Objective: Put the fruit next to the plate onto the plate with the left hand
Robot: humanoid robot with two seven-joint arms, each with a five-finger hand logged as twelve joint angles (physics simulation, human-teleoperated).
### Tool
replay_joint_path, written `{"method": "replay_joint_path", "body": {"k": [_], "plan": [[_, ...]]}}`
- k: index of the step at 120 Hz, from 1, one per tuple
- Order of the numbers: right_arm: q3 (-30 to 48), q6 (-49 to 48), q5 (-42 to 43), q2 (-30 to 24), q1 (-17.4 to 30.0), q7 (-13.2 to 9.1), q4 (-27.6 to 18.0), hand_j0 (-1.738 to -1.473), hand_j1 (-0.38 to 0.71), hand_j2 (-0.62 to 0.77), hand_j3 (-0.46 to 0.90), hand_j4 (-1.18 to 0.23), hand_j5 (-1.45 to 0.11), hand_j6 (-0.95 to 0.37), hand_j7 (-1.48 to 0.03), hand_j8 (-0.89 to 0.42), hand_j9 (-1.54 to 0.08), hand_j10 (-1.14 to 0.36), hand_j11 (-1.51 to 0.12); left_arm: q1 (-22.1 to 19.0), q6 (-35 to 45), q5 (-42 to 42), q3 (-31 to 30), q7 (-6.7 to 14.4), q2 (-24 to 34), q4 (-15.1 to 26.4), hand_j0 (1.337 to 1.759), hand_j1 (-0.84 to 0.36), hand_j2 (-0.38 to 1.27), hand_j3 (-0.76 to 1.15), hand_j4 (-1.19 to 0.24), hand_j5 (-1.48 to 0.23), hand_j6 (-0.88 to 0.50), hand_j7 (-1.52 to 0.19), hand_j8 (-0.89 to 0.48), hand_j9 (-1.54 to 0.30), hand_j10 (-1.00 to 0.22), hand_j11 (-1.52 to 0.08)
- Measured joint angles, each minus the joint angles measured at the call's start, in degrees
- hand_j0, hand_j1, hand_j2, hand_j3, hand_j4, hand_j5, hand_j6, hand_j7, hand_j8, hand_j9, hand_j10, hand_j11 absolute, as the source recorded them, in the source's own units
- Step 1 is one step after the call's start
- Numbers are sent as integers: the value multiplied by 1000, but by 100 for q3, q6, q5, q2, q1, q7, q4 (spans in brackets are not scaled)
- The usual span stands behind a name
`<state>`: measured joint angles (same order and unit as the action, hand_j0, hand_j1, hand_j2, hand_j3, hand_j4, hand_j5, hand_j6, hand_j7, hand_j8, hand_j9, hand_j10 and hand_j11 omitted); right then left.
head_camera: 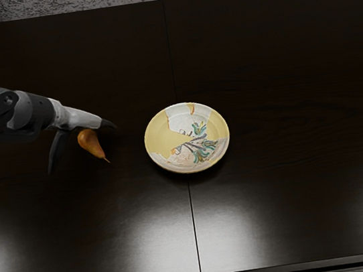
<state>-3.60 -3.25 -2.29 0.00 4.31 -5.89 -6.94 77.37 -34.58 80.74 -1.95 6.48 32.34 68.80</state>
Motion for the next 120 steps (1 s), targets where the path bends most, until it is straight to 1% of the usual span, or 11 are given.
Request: {"method": "replay_joint_path", "body": {"k": [43,91,120], "plan": [[0,0,0,0,0,0,0,-1658,-320,-5,0,-24,-31,-24,-31,-24,-31,-24,-31,33,194,154,-38,2,-109,23,1658,266,14,0,-72,-91,-73,-91,-73,-91,-72,-91],[0,0,0,0,0,0,0,-1658,-320,-5,0,-24,-31,-24,-31,-24,-31,-24,-31,129,226,187,-185,18,-141,45,1658,153,33,0,-166,-213,-167,-213,-167,-213,-166,-213],[0,0,0,0,0,0,0,-1658,-320,-5,0,-24,-31,-24,-31,-24,-31,-24,-31,156,224,187,-242,25,-233,46,1658,105,42,0,-207,-266,-207,-266,-207,-266,-206,-265]]}}
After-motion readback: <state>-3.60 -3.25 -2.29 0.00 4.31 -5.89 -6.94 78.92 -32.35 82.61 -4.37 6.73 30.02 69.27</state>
